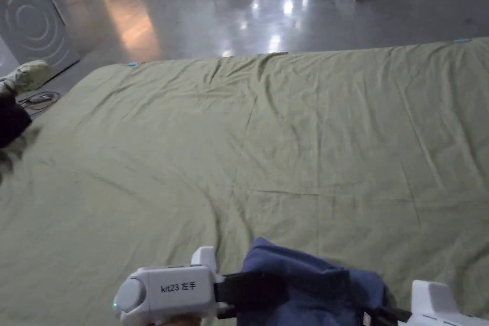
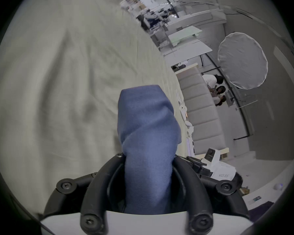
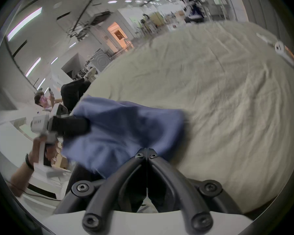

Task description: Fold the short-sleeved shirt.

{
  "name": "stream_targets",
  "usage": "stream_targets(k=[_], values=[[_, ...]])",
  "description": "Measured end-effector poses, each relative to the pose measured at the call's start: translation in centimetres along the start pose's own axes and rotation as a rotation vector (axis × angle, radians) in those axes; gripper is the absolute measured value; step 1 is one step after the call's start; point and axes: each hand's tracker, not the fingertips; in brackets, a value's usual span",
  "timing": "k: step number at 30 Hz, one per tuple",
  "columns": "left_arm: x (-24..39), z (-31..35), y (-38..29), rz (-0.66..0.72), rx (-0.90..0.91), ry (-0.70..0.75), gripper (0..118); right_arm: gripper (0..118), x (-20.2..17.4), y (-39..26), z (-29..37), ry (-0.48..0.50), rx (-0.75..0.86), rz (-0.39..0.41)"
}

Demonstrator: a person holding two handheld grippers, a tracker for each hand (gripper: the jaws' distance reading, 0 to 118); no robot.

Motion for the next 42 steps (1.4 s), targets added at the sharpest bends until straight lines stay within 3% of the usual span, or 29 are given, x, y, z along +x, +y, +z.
stream_targets(k=[2,7,10,12,14,16,19,21,23,26,32,35,37,42], values=[[-1.9,5.9,2.9,-0.027,0.06,0.066,32,1,-0.2,-0.5,1.7,-0.019,0.012,0.029],[-5.4,18.9,8.5,0.026,0.179,0.327,32,1,1.3,-2.3,3.0,-0.024,-0.006,-0.024],[-9.8,23.9,11.7,0.036,0.172,0.486,32,1,1.9,-3.5,2.5,-0.081,-0.057,-0.009],[-12.2,24.9,12.6,0.121,0.168,0.515,33,1,1.7,-3.9,2.2,-0.08,-0.08,-0.015],[-13.8,23.8,12.3,0.162,0.154,0.55,47,1,1.6,-4.2,2.0,-0.064,-0.093,-0.032],[-15.4,22.9,11.9,0.117,0.171,0.669,79,1,1.4,-4.3,1.9,-0.056,-0.103,-0.038],[-17.4,22.6,11.5,0.138,0.243,0.999,83,1,1.2,-4.4,2.2,-0.054,-0.1,-0.002],[-15.9,23.0,10.7,0.111,0.214,1.088,83,1,1.8,-4.6,2.5,-0.034,-0.086,0.031],[-12.8,24.0,10.0,-0.03,0.229,1.153,83,1,2.1,-4.5,2.9,-0.056,-0.074,0.057],[-5.3,25.5,8.1,-0.34,0.281,1.117,83,1,1.8,-3.8,4.4,-0.119,-0.002,0.117],[11.8,24.8,-0.6,-0.703,0.573,0.797,83,1,-1.2,-0.6,10.8,-0.205,0.291,0.175],[17.2,21.9,-4.1,-0.762,0.709,0.672,83,1,-3.4,0.4,14.1,-0.305,0.42,0.284],[20.3,19.2,-5.4,-0.75,0.778,0.693,83,1,-5.1,0.9,16.0,-0.369,0.486,0.36],[24.8,13.5,-8.4,-0.861,0.895,0.658,76,1,-6.1,1.6,20.1,-0.321,0.627,0.248]])
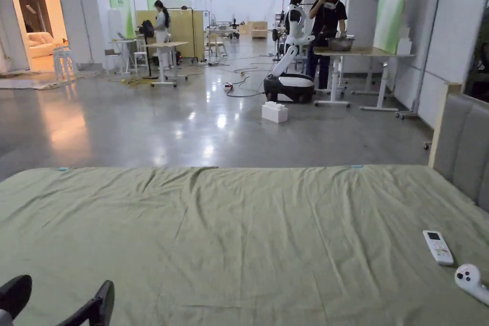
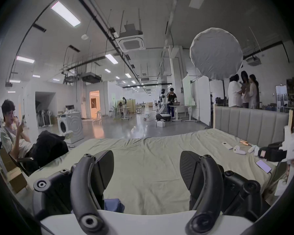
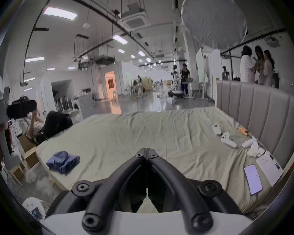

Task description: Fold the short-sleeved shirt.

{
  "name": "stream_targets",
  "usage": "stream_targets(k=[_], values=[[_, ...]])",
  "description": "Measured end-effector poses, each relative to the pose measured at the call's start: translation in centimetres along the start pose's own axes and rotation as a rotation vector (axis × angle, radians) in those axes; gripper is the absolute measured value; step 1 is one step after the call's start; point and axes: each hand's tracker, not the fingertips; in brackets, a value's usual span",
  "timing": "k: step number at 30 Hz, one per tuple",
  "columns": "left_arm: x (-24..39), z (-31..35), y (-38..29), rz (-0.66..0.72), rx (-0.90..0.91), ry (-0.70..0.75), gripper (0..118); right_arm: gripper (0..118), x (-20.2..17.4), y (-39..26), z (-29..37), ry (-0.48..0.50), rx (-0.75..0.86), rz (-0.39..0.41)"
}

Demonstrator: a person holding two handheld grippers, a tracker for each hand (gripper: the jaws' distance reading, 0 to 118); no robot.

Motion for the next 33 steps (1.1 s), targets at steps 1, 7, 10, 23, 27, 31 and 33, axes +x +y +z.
stream_targets(k=[1,7,10,23,27,31,33], values=[[1.4,0.2,0.2,-0.014,-0.015,0.019,63,1,-0.1,0.4,0.8,-0.02,0.035,0.023],[2.9,1.9,-0.7,-0.006,-0.015,-0.031,22,1,0.7,1.4,3.1,-0.009,0.073,0.008],[2.8,3.3,-1.4,-0.045,0.077,-0.08,6,1,0.6,1.4,4.0,-0.042,0.099,0.056],[1.8,3.6,-1.2,0.017,0.016,-0.028,0,1,-0.6,1.0,4.7,-0.087,0.19,0.183],[2.2,3.3,-1.1,-0.018,-0.001,-0.029,0,1,-0.9,0.8,4.4,-0.095,0.18,0.186],[2.4,3.0,-1.3,0.009,-0.003,-0.018,29,11,-0.9,0.7,4.3,-0.07,0.176,0.139],[2.5,3.1,-1.4,0.002,0.014,-0.023,62,39,-1.0,0.7,4.3,-0.084,0.186,0.152]])
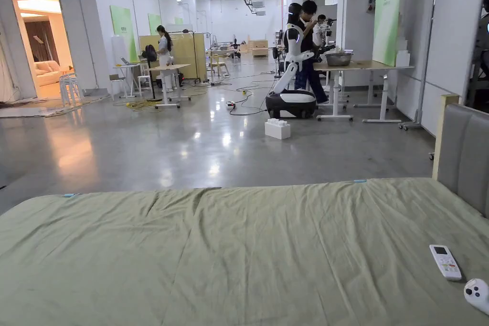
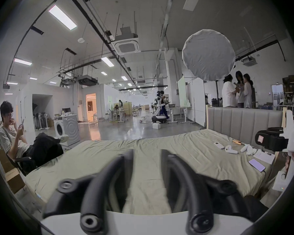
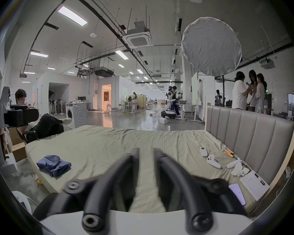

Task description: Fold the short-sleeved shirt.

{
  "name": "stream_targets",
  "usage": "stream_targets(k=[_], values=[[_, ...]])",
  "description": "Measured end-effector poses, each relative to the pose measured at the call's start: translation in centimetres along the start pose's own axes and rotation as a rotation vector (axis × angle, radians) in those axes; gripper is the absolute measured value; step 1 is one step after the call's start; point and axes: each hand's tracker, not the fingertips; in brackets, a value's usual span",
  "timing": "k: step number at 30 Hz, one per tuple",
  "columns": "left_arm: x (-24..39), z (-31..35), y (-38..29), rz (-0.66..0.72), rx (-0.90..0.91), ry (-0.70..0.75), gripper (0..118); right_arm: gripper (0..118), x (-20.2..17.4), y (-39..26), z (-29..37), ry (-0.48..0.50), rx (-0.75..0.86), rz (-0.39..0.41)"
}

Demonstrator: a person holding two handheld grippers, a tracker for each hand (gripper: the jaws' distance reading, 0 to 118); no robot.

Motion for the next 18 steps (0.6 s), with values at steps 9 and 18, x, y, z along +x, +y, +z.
stream_targets(k=[9,18], values=[[0.08,0.01,-0.06,0.018,0.029,-0.008,116,118,0.25,0.11,-0.18,-0.034,0.01,-0.003],[-0.39,0.1,0.06,0.031,0.044,0.028,118,118,0.0,0.15,-0.31,-0.065,0.02,0.021]])
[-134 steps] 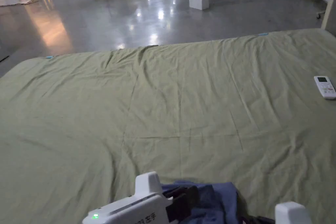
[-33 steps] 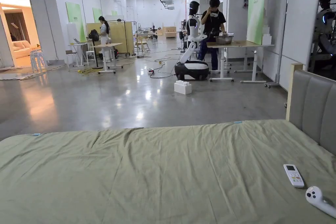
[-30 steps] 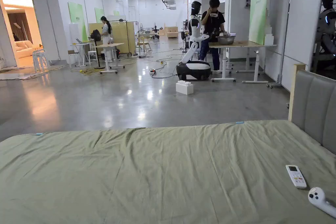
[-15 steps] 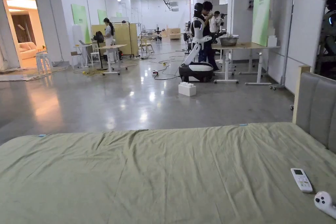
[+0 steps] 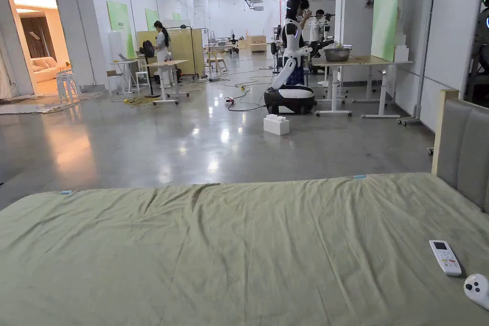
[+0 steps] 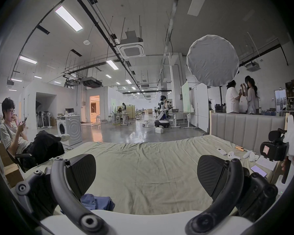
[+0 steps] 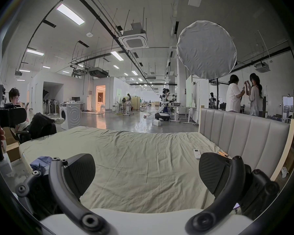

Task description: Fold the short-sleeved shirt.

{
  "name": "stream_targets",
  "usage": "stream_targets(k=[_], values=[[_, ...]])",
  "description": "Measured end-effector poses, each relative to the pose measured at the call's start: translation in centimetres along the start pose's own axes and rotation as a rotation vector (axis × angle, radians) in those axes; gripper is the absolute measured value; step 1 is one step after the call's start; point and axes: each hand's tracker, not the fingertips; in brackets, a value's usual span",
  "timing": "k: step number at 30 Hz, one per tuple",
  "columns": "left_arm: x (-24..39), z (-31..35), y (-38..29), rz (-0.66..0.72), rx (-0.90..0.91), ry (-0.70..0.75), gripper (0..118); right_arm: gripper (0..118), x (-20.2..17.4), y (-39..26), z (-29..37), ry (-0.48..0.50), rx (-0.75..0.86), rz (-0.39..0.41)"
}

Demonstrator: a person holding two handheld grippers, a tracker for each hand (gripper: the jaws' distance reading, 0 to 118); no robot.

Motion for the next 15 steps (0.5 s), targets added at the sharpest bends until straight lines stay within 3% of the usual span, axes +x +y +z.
stream_targets(k=[15], values=[[0.3,0.09,0.05,-0.01,0.01,-0.016,118,118,-0.08,-0.01,0.13,0.004,0.004,0.009]])
